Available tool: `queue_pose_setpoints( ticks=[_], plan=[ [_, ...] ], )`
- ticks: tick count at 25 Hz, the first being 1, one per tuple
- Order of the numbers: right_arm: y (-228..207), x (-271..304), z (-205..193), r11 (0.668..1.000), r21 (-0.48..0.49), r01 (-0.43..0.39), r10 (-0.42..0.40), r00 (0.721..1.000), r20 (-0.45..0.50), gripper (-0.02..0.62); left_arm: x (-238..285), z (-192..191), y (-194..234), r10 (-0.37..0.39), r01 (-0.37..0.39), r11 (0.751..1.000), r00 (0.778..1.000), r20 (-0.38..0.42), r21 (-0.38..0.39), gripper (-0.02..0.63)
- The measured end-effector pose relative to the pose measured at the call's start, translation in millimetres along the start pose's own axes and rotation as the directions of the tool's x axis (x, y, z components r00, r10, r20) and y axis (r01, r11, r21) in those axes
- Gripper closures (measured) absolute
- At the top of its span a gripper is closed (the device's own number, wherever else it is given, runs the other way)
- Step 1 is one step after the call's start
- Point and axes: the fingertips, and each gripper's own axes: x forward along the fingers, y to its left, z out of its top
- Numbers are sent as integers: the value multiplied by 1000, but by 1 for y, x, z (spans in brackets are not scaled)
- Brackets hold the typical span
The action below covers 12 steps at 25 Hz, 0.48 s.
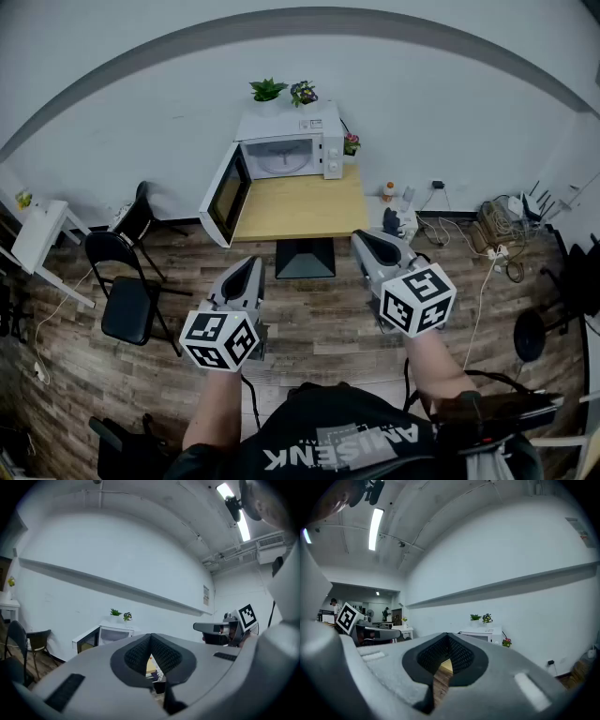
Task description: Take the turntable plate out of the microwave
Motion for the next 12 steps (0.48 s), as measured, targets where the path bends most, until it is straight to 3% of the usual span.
queue_pose_setpoints(
  ticks=[8, 12],
  plan=[
    [-4, -3, 0, 1000, -3, 17, -17, 1000, 5, 591, 0, -3, -3, 3, -3, 1000, 1000, 5, 6, 604],
    [-1, -5, 8, 1000, -8, 27, -26, 998, 59, 589, -3, -4, -3, -5, 5, 1000, 1000, 2, -22, 604]
  ],
)
